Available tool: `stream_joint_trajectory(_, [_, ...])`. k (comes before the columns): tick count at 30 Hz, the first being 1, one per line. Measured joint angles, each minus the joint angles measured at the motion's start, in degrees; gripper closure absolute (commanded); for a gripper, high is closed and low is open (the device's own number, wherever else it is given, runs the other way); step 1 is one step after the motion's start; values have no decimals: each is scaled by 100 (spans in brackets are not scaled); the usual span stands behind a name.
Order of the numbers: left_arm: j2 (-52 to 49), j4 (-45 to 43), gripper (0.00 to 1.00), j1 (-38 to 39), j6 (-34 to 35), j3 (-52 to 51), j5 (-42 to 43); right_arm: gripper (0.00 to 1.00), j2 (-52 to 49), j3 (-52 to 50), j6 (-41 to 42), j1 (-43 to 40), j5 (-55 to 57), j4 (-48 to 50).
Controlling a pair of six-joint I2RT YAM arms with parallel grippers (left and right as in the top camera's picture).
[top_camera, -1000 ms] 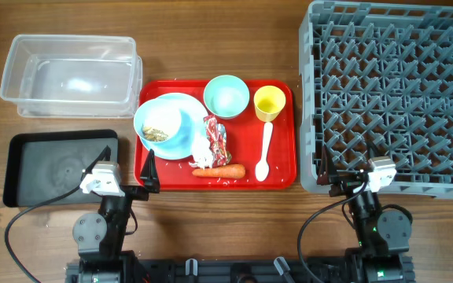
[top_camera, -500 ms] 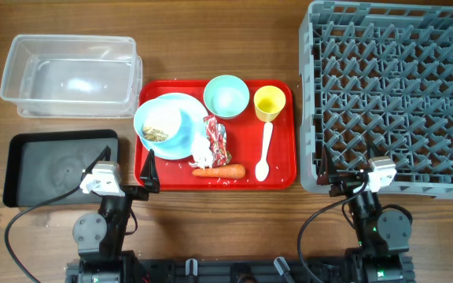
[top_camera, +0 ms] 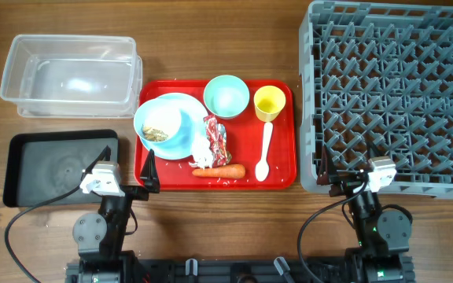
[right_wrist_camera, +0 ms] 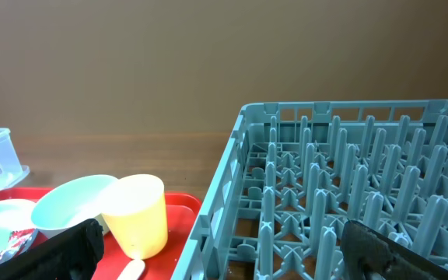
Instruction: Sort waste into correct bins and load items into the dishwasher rack
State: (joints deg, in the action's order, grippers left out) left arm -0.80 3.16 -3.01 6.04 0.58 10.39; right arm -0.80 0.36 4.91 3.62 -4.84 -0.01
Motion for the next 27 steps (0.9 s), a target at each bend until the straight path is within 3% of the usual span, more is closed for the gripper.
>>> stream_joint_trajectory(6, [0, -11, 0, 0, 0, 0, 0, 0, 0, 0, 50, 0, 0, 0])
stream_joint_trajectory(11, [-26, 15, 0, 0, 68, 7, 0, 0, -63, 4, 704, 0, -2, -92])
stream_joint_trajectory(16, [-597, 544, 0, 0, 472, 387, 2, 0, -549, 494, 896, 0, -42, -525])
stream_joint_trajectory(22, [-2354, 1720, 0, 0, 619, 2177, 9, 0, -1764, 2238, 909, 0, -72, -1718])
stream_joint_trajectory(27, [-4251, 3668, 0, 0, 669, 4393, 48, 0, -3071, 3740, 540, 0, -92, -3335])
